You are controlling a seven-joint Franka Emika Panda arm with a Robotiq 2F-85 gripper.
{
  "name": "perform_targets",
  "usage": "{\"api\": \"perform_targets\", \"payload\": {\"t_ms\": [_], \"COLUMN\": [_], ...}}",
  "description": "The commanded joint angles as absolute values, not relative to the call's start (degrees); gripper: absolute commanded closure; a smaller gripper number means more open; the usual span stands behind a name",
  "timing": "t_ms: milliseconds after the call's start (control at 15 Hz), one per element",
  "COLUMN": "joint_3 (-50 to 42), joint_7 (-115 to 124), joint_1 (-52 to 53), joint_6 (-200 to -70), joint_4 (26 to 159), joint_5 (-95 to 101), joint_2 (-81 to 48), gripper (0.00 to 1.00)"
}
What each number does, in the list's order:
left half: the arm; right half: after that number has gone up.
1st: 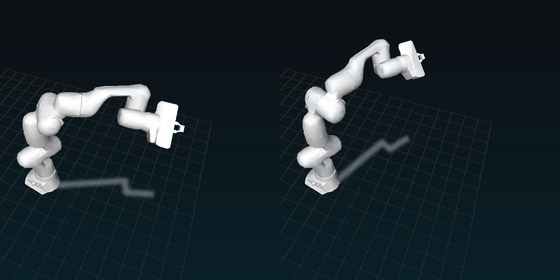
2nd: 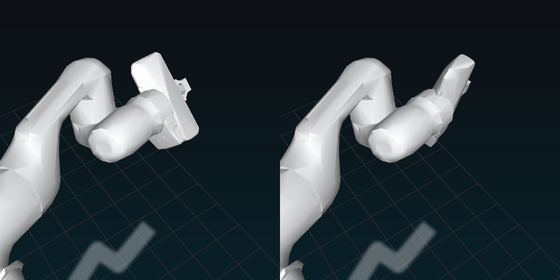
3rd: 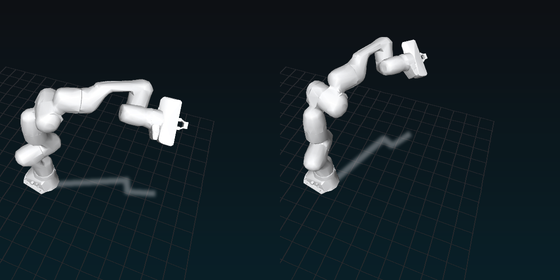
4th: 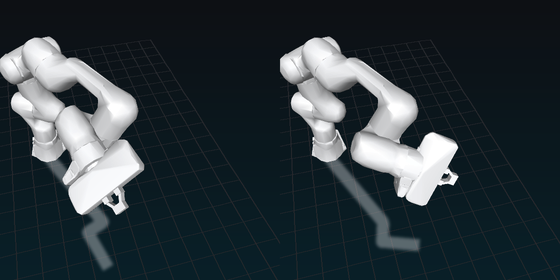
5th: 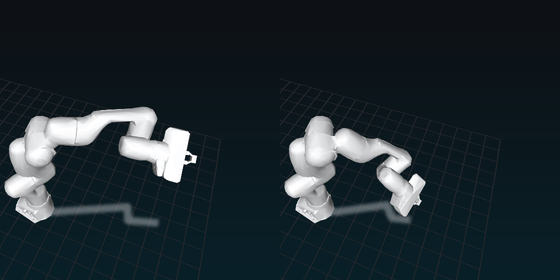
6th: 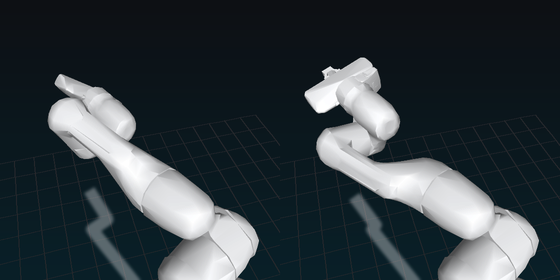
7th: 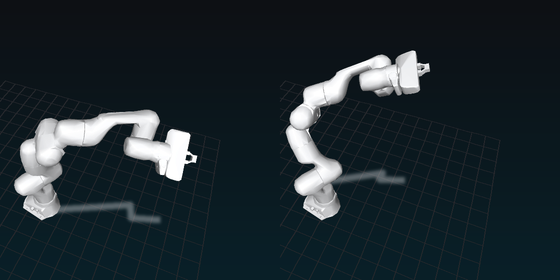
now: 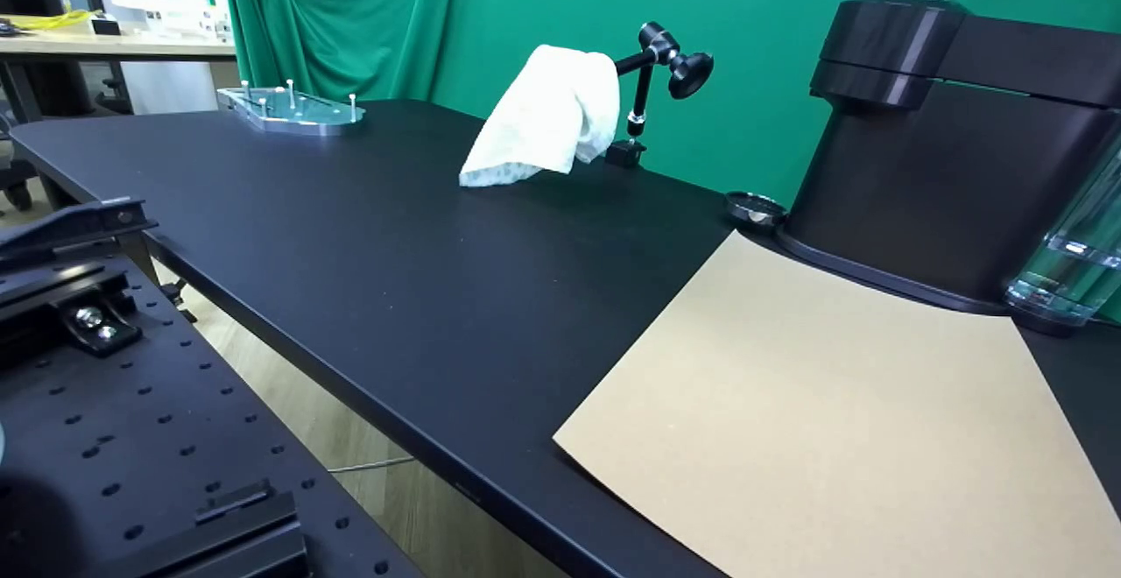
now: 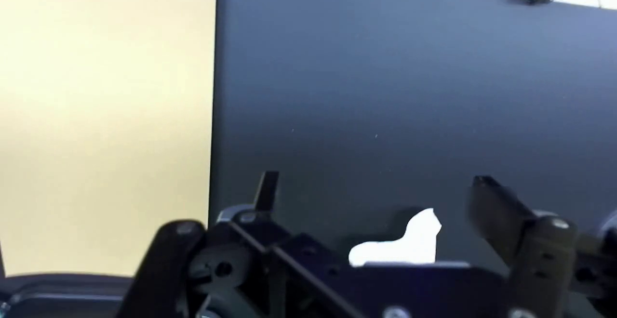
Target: Place the cloth on the table then hang it on the stand
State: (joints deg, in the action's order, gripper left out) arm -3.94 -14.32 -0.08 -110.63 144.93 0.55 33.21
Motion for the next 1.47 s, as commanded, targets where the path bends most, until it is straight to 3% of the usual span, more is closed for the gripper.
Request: {"api": "perform_targets", "payload": {"t_ms": [0, 333, 600, 1400], "joint_3": [-1.5, 1.3, 3.3, 5.8], "joint_7": [-11.9, -7.7, -3.0, 3.3], "joint_1": [0.1, 1.0, 3.0, 6.7], "joint_6": [-123.1, -136.5, -139.7, -144.1], "joint_4": [141.5, 135.3, 128.9, 120.5], "joint_5": [4.6, 5.1, -0.9, -4.6], "joint_2": [21.7, 5.1, -3.5, -11.5], "gripper": [0.00, 0.00, 0.00, 0.00]}}
